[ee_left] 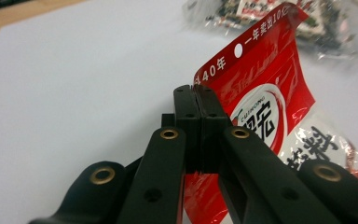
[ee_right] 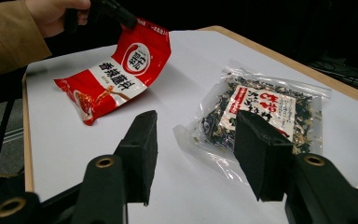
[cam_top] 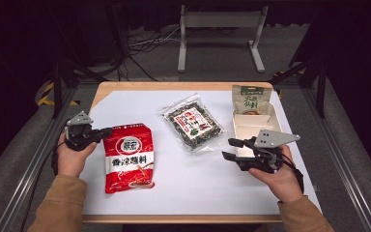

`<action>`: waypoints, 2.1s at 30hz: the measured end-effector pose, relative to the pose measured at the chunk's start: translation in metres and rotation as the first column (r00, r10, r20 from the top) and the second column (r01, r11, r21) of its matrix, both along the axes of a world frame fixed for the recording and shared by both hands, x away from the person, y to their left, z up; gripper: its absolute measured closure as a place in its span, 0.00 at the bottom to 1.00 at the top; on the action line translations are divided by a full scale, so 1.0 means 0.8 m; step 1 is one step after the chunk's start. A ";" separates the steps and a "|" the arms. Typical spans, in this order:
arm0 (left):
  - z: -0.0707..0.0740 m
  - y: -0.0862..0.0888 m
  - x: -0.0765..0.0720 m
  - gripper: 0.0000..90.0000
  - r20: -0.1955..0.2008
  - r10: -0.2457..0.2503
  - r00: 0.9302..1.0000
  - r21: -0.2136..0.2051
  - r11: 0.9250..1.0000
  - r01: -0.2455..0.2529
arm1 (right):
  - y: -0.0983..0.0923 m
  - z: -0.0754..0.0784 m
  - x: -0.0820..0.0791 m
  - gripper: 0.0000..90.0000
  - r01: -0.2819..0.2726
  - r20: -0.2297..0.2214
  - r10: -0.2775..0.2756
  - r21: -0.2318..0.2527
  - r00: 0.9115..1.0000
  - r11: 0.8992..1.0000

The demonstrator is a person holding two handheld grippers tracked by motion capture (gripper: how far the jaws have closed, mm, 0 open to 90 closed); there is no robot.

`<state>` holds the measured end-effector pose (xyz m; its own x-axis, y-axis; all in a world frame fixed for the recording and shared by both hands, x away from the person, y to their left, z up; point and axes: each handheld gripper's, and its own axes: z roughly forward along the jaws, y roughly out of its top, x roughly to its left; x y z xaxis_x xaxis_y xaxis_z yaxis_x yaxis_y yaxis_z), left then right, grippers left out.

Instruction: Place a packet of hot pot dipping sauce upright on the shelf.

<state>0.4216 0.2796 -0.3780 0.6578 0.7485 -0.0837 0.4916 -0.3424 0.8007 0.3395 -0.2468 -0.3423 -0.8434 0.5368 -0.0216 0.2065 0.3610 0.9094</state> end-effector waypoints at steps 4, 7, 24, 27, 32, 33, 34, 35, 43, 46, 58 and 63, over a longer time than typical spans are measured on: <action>0.015 -0.004 -0.009 0.99 0.030 -0.025 0.999 -0.003 1.000 0.025 | 0.000 0.001 0.000 0.53 0.005 0.002 -0.005 0.003 1.000 1.000; 0.035 -0.013 -0.026 0.99 0.088 -0.060 0.994 -0.006 0.998 0.061 | -0.001 0.000 0.001 0.51 0.022 0.031 -0.022 -0.001 0.999 1.000; 0.110 -0.059 -0.102 1.00 0.318 -0.229 0.920 0.000 0.970 0.241 | 0.011 -0.002 0.001 0.45 -0.018 0.027 0.018 0.007 0.999 1.000; 0.118 -0.069 -0.111 1.00 0.348 -0.263 0.900 0.019 0.962 0.274 | 0.015 -0.002 0.001 0.45 -0.028 0.028 0.028 0.007 0.999 1.000; 0.127 -0.091 -0.114 1.00 0.375 -0.292 0.880 0.024 0.952 0.306 | 0.020 -0.003 0.004 0.44 -0.035 0.027 0.035 0.014 0.999 0.999; 0.128 -0.095 -0.113 1.00 0.379 -0.296 0.877 0.029 0.951 0.308 | 0.021 -0.003 0.005 0.44 -0.037 0.026 0.037 0.016 0.999 0.999; 0.129 -0.098 -0.113 1.00 0.380 -0.299 0.875 0.028 0.950 0.313 | 0.024 -0.004 0.006 0.44 -0.040 0.026 0.039 0.018 0.999 0.999; 0.129 -0.102 -0.112 1.00 0.379 -0.306 0.873 0.027 0.947 0.321 | 0.026 -0.004 0.006 0.44 -0.046 0.024 0.045 0.019 0.999 0.999; 0.133 -0.120 -0.119 1.00 0.394 -0.372 0.840 0.005 0.915 0.403 | 0.054 -0.010 0.006 0.43 -0.101 0.015 0.101 0.006 0.995 0.995; 0.137 -0.132 -0.125 1.00 0.402 -0.410 0.819 -0.011 0.892 0.452 | 0.067 -0.013 0.007 0.43 -0.123 0.006 0.123 -0.001 0.992 0.992; 0.142 -0.161 -0.138 1.00 0.417 -0.477 0.774 -0.009 0.849 0.528 | 0.108 -0.038 0.013 0.46 -0.241 -0.046 0.242 0.020 0.969 0.970; 0.140 -0.164 -0.137 1.00 0.418 -0.479 0.772 -0.009 0.848 0.531 | 0.118 -0.053 0.017 0.56 -0.267 -0.035 0.269 0.052 0.963 0.962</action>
<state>0.3120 0.1482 -0.2657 0.9344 0.3004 0.1917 -0.0820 -0.3423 0.9360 0.3532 -0.1527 -0.3847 -0.9562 0.2906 0.0355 0.1454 0.3663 0.9191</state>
